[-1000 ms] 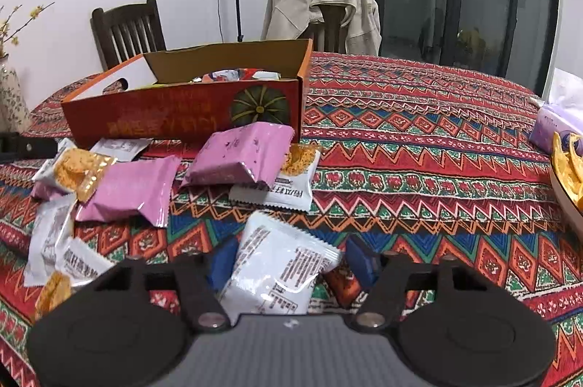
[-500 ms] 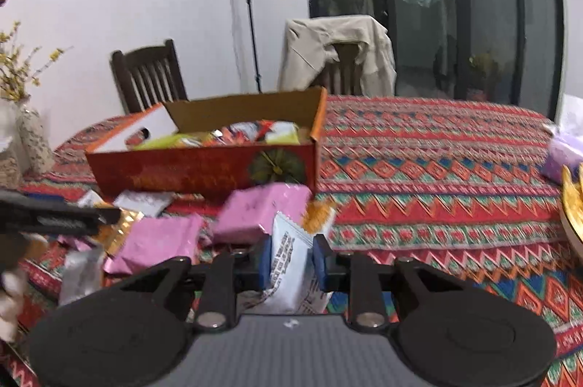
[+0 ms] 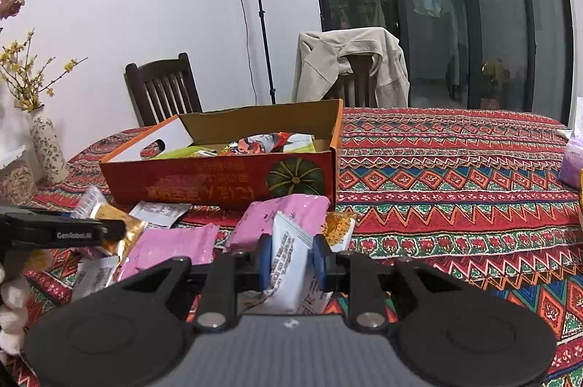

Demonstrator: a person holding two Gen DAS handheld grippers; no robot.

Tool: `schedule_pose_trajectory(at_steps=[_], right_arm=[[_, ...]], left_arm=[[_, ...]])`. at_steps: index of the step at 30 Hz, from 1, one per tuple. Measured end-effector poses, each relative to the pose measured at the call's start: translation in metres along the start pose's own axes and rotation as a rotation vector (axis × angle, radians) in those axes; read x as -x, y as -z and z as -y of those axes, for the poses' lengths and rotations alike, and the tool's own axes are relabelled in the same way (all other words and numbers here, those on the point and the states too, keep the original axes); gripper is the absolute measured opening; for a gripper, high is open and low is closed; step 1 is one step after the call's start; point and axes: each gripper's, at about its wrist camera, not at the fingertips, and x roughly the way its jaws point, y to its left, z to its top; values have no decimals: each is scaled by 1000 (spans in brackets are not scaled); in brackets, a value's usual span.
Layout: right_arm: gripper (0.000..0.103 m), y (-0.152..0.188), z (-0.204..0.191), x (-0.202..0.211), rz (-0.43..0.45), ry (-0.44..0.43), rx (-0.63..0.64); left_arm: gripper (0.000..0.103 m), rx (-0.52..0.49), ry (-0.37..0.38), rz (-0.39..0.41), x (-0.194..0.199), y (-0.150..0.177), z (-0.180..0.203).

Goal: Organize snacks
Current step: 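Grasp the white cracker packet with the left tool while the right tool holds its packet, then carry both white packets into the orange box and open both tools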

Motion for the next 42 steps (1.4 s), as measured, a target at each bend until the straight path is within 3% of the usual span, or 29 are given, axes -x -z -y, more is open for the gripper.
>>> schedule_pose_trajectory(at_steps=[13,25,34,42], right_arm=[[23,-8,-5,8,45,-10,3],[23,-58,-28,8,116,-10,71],[23,-110,-40,-24,166,-5,53],[23,-132,-41,-69,183,11,4]], left_arm=[[12,41,72,51,23,-15,-13],[12,25,101,148,34,-59,-11],[12,28,108,181,14,-95,-3],[12,57,95,178,-27,-121,3]])
